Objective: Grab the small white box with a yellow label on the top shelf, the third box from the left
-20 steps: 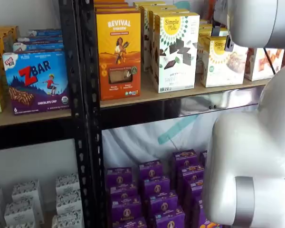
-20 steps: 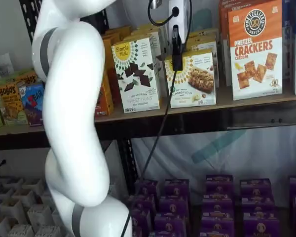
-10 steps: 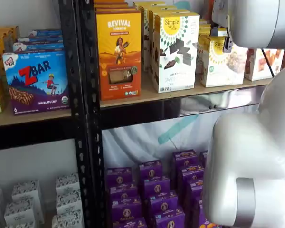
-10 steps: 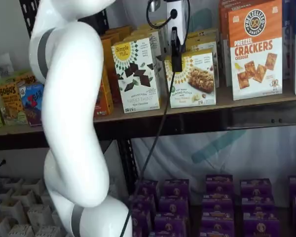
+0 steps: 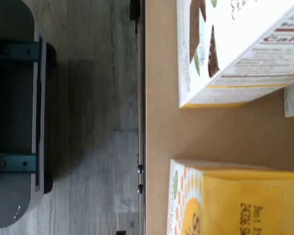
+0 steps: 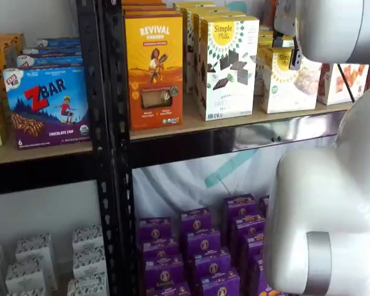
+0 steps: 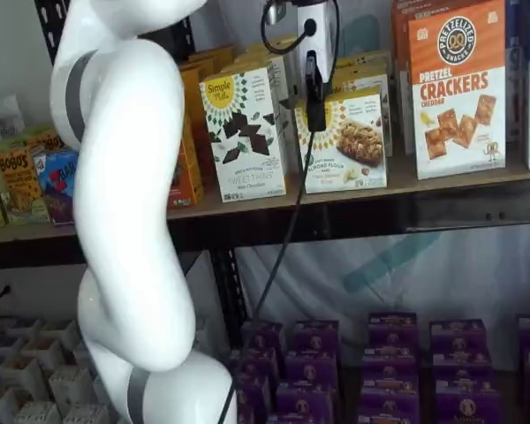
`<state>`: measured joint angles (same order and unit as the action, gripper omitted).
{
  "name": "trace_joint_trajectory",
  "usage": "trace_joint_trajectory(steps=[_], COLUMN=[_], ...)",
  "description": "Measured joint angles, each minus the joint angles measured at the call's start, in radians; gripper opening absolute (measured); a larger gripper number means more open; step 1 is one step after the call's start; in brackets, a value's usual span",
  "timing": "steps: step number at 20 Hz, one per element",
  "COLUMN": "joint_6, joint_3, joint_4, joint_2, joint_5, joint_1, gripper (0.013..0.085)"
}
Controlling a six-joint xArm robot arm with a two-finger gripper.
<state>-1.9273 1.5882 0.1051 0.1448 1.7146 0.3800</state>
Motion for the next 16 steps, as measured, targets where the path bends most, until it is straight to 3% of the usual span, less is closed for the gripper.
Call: trace_joint_trajectory(steps=[16], joint_6=[0.007], joint_3=[-0.038], joint_4=[-0.026], joint_2=[0.020], joint_5=[-0.020], joint_1=[-0.013], gripper=[0.0850])
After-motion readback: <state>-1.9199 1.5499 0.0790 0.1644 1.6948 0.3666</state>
